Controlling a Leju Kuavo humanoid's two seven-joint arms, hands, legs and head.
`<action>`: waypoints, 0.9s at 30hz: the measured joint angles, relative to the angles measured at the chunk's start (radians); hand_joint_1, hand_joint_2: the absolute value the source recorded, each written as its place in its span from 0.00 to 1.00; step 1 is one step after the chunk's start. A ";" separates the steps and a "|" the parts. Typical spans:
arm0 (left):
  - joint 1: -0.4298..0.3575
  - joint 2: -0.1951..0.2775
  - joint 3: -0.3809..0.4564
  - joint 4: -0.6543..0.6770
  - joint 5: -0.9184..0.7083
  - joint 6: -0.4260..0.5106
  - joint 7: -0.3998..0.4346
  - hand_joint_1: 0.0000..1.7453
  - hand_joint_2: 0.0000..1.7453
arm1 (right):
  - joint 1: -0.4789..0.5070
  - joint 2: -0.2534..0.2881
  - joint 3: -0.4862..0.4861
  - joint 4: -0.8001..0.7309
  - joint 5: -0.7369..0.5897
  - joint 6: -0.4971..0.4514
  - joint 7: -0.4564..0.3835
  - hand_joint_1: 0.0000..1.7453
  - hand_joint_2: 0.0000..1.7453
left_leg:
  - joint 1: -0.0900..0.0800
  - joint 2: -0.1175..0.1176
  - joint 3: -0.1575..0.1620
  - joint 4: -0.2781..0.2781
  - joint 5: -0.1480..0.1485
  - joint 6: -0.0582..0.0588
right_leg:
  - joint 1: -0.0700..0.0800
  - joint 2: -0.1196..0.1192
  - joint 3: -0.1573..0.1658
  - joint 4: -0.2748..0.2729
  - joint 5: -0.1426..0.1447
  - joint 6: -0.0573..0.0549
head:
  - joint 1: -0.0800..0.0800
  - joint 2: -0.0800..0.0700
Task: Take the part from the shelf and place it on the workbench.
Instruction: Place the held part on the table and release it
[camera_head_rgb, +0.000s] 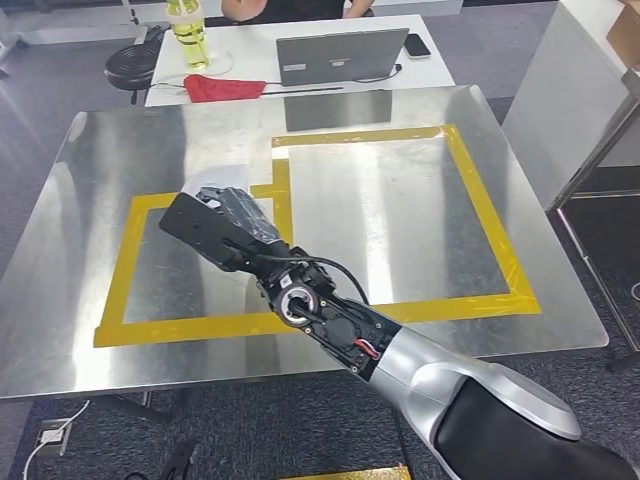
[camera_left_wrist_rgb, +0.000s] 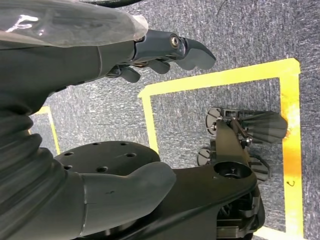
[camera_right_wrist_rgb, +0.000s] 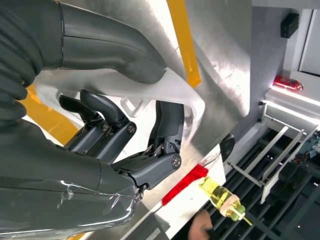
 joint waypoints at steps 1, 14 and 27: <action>0.000 0.000 -0.001 0.000 0.000 0.000 0.000 0.00 1.00 | -0.001 0.000 0.003 0.000 0.000 0.000 0.000 1.00 1.00 | 0.000 0.000 0.000 0.000 0.000 0.000 | 0.000 0.000 0.000 0.000 0.000 0.000 | 0.000 0.000; -0.006 -0.001 -0.004 0.000 -0.001 -0.008 0.000 0.00 1.00 | 0.014 0.001 0.077 -0.014 0.180 -0.057 0.133 1.00 1.00 | 0.000 0.000 0.000 0.000 0.000 0.000 | 0.000 0.000 0.000 0.000 0.000 0.000 | 0.003 0.000; -0.023 -0.007 -0.019 0.000 -0.018 -0.013 0.012 0.00 0.50 | 0.071 0.001 0.121 -0.008 0.238 -0.006 0.162 0.00 0.00 | 0.000 0.000 0.000 0.000 0.000 0.000 | 0.000 0.000 0.000 -0.001 0.000 0.000 | 0.005 0.000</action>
